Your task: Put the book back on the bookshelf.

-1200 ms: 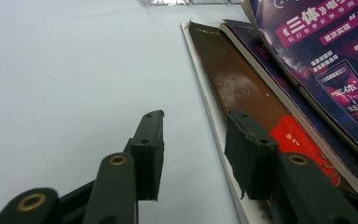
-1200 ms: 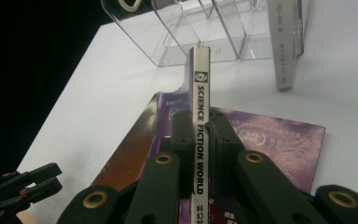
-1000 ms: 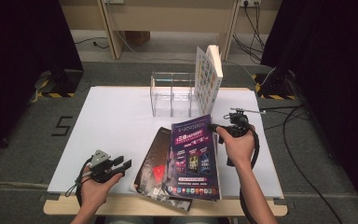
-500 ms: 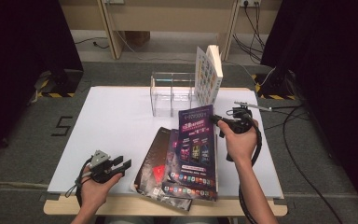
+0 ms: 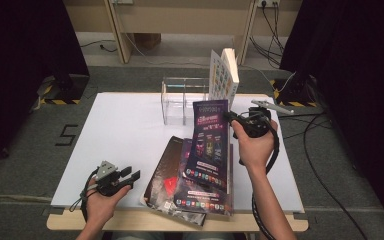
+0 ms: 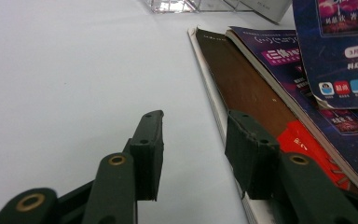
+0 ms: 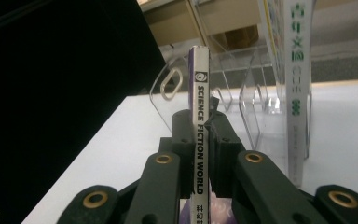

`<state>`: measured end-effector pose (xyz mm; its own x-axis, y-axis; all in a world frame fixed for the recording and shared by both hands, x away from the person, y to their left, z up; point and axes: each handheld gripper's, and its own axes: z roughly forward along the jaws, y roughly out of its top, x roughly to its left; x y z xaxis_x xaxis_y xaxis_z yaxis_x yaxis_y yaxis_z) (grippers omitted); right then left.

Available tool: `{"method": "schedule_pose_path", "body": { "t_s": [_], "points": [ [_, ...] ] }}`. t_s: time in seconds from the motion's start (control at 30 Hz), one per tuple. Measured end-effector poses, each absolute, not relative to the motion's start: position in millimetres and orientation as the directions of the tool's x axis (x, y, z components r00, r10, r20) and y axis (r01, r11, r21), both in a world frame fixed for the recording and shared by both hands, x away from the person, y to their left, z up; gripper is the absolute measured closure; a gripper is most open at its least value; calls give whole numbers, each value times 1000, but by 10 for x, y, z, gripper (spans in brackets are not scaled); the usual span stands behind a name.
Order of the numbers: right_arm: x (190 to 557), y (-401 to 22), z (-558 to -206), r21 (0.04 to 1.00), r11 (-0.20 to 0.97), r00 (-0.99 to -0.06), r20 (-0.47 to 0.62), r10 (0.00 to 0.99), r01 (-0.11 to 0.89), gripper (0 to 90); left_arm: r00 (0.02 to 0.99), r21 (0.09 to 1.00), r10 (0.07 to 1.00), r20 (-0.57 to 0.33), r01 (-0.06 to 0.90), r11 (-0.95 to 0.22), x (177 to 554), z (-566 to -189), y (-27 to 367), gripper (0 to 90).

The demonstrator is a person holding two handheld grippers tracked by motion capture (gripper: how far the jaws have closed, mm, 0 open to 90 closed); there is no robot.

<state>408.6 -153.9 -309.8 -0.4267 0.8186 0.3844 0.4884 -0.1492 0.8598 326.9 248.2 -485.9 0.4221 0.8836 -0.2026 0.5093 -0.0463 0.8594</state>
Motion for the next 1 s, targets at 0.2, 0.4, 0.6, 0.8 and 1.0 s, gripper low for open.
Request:
{"method": "schedule_pose_path", "body": {
  "t_s": [0.2, 0.4, 0.6, 0.8, 1.0],
  "points": [
    [4109, -1498, -3002, 877, -154, -429, 367, 825, 454, 835, 424, 860, 883, -202, 508, -46, 3269, -4862, 2484, 560],
    [4150, -1459, -2953, 889, -152, -428, 350, 833, 431, 835, 423, 860, 883, -205, 509, -44, 3271, -4868, 2488, 559],
    [4178, -1421, -2906, 899, -155, -427, 340, 838, 410, 835, 424, 861, 883, -204, 507, -45, 3271, -4870, 2487, 559],
    [4219, -1389, -2877, 907, -153, -430, 328, 841, 392, 835, 418, 862, 885, -204, 506, -40, 3272, -4876, 2506, 560],
    [4251, -1368, -2840, 910, -160, -433, 329, 839, 383, 835, 419, 861, 885, -203, 507, -42, 3290, -4877, 2501, 560]
  ]
}}
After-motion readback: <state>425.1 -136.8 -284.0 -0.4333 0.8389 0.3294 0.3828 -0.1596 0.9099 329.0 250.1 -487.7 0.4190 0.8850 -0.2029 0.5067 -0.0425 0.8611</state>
